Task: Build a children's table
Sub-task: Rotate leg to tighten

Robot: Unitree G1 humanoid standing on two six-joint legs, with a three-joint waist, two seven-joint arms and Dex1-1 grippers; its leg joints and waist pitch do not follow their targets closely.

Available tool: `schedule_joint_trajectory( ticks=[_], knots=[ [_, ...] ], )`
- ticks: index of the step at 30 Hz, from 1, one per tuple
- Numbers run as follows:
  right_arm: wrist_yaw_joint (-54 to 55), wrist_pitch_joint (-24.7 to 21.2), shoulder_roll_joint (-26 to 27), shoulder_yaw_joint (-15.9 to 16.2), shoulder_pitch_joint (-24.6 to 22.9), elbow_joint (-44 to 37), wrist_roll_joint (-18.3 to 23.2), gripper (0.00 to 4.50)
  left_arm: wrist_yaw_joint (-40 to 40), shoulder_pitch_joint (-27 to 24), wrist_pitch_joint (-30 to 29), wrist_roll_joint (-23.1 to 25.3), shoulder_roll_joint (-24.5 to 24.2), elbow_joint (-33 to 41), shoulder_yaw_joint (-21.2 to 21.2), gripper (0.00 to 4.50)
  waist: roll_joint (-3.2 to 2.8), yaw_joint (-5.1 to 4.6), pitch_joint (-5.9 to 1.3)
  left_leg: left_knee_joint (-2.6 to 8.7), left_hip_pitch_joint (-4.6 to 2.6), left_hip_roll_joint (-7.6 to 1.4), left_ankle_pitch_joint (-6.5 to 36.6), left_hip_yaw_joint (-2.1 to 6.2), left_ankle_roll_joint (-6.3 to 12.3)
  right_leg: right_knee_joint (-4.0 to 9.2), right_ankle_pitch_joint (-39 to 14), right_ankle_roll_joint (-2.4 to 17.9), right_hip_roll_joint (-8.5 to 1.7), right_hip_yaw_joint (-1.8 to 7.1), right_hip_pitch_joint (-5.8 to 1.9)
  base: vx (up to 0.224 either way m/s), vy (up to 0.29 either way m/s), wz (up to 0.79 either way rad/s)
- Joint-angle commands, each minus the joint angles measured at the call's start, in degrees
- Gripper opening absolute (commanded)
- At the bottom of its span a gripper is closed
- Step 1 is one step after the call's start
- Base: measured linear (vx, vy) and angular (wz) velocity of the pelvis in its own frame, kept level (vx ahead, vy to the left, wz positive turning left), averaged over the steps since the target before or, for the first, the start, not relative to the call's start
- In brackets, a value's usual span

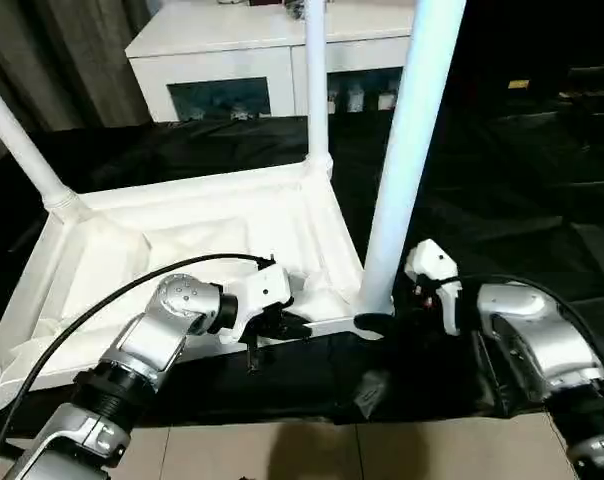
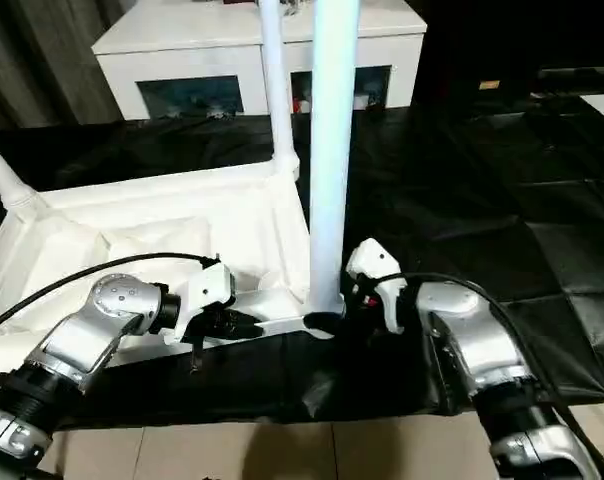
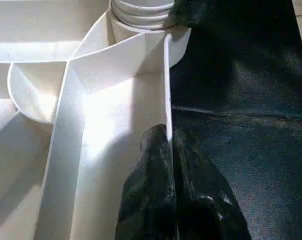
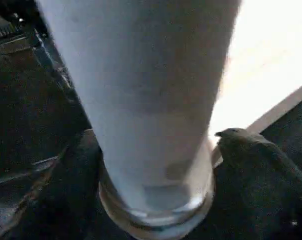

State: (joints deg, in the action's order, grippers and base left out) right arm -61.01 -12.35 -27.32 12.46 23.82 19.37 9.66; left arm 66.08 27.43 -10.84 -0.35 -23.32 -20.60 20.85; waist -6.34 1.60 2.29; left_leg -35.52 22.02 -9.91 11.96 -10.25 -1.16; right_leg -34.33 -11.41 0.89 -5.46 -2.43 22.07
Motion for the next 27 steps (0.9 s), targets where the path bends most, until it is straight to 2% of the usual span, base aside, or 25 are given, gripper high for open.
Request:
schedule_joint_trajectory(
  ticks=[1, 4, 5, 9, 10, 14, 15, 16, 17, 19, 21, 22, 26, 27],
  knots=[
    [0.29, 0.48, 0.41, 0.01, 1.54, 0.66, -0.47, 3.48, 1.48, -0.28, -0.14, 0.35, -0.53, 0.31, 1.27, 0.0, 0.81, -0.25, -3.74, 4.46, -1.25, -2.84, 5.99, 0.9, 5.4, 2.64, -0.74, 14.74, -2.54, 1.19, -2.16, 0.0, 0.0, 0.0],
    [-0.13, 0.32, 0.35, 0.17, 1.83, 0.82, -0.31, 3.29, 1.19, -0.01, 0.03, 0.51, -0.48, -0.02, 1.2, 0.0, 1.04, -0.25, -3.68, 4.5, -1.18, -2.84, 6.61, 0.86, 5.28, 2.71, -1.51, 14.72, -2.59, 1.25, -2.22, 0.0, 0.0, 0.0],
    [-0.33, 0.46, 0.23, 0.31, 1.82, 0.98, -0.46, 3.05, 1.08, 0.03, 0.11, 0.57, -0.43, -0.16, 1.17, 0.0, 0.98, -0.23, -3.72, 4.48, -1.23, -2.83, 6.51, 0.86, 5.24, 2.72, -1.68, 14.62, -2.59, 1.27, -2.18, 0.0, 0.0, 0.0],
    [-0.95, 1.1, 0.08, 0.64, 1.79, 1.63, -0.89, 2.86, 0.89, -0.14, 0.29, 0.75, -0.48, -0.25, 1.23, 0.0, 1.05, -0.24, -3.75, 4.43, -1.2, -2.83, 6.01, 0.87, 5.52, 2.67, -1.38, 14.64, -2.56, 1.27, -2.18, 0.0, 0.0, 0.0],
    [-1.21, 1.16, 0.02, 0.77, 1.74, 1.64, -0.94, 2.78, 0.89, -0.28, 0.25, 0.77, -0.54, -0.16, 1.3, 0.0, 1.25, -0.26, -3.73, 4.43, -1.2, -2.82, 6.07, 0.83, 5.58, 2.71, -1.49, 14.64, -2.53, 1.28, -2.15, 0.0, 0.0, 0.0],
    [-0.52, 0.99, 0.54, 0.51, 1.53, 2.12, -1.19, 2.69, 0.41, -0.65, -0.46, 0.82, -0.56, 0.04, 1.24, 0.0, 1.17, -0.22, -3.75, 4.42, -1.17, -2.84, 5.87, 0.87, 5.67, 2.67, -2.0, 14.55, -2.58, 1.27, -2.15, 0.0, 0.0, 0.0],
    [1.57, 0.52, 1.43, -0.14, 1.42, 2.64, -1.24, 2.69, -0.53, -0.61, -1.0, 0.93, -0.18, -0.42, 0.97, 0.0, 1.14, -0.21, -3.74, 4.42, -1.2, -2.84, 5.91, 0.86, 5.66, 2.7, -2.05, 14.55, -2.59, 1.27, -2.14, 0.0, 0.0, 0.0],
    [6.73, -0.01, 3.68, -1.55, 1.3, 3.82, -1.58, 2.69, -3.65, 0.0, -1.51, 1.44, 1.23, -2.22, 0.17, 0.0, 1.46, -0.33, -3.7, 4.4, -1.08, -2.8, 5.59, 0.81, 5.76, 2.6, -2.1, 14.67, -2.65, 1.4, -2.04, 0.0, 0.0, 0.0],
    [9.66, -0.16, 4.97, -2.29, 1.19, 4.42, -1.82, 2.69, -5.93, 0.48, -1.86, 1.84, 2.21, -3.44, -0.39, 0.0, 1.29, -0.52, -3.47, 4.63, -1.11, -2.68, 7.14, 0.81, 4.97, 3.02, -4.56, 14.3, -2.64, 1.34, -1.9, 0.0, 0.0, 0.0],
    [12.2, -0.2, 6.22, -2.99, 1.08, 4.92, -1.91, 2.68, -8.09, 1.05, -2.02, 2.17, 3.23, -4.65, -0.92, 0.0, 1.73, -0.82, -3.44, 4.86, -1.33, -2.67, 9.17, 0.86, 3.42, 3.34, -7.49, 13.64, -2.57, 1.44, -1.87, 0.0, 0.0, 0.0],
    [18.72, -1.34, 9.5, -3.87, 0.73, 5.25, -2.75, 2.68, -12.84, 2.62, -2.98, 2.52, 5.86, -7.31, -2.12, 0.0, 1.62, -1.43, -3.22, 5.14, -1.19, -2.6, 10.53, 0.85, 2.33, 3.49, -8.9, 13.07, -2.47, 1.54, -1.76, 0.0, 0.0, 0.0],
    [21.83, -2.16, 11.14, -4.36, 0.68, 5.48, -3.09, 2.68, -14.69, 3.34, -3.48, 2.66, 7.02, -8.42, -2.51, 0.0, 1.64, -1.38, -3.35, 5.17, -1.24, -2.57, 10.91, 1.03, 1.87, 3.54, -9.33, 12.85, -2.56, 1.47, -1.93, 0.0, 0.0, 0.0],
    [38.4, -4.16, 18.89, -6.64, 2.08, 8.8, -6.1, 2.68, -24.47, 7.36, -6.64, 3.55, 12.53, -14.03, -4.52, 0.0, 1.75, -1.96, -3.22, 5.4, -1.21, -2.34, 12.48, 1.01, 0.47, 3.96, -11.83, 11.72, -2.57, 1.58, -1.67, 0.0, 0.0, 0.0],
    [38.4, -4.16, 18.89, -6.64, 2.08, 8.8, -6.1, 2.68, -24.47, 7.36, -6.64, 3.55, 12.53, -14.03, -4.52, 0.0, 1.73, -2.05, -3.23, 5.36, -1.26, -2.27, 12.52, 0.97, 0.21, 4.0, -12.13, 11.54, -2.53, 1.61, -1.6, 0.0, 0.0, 0.0]
  ],
)
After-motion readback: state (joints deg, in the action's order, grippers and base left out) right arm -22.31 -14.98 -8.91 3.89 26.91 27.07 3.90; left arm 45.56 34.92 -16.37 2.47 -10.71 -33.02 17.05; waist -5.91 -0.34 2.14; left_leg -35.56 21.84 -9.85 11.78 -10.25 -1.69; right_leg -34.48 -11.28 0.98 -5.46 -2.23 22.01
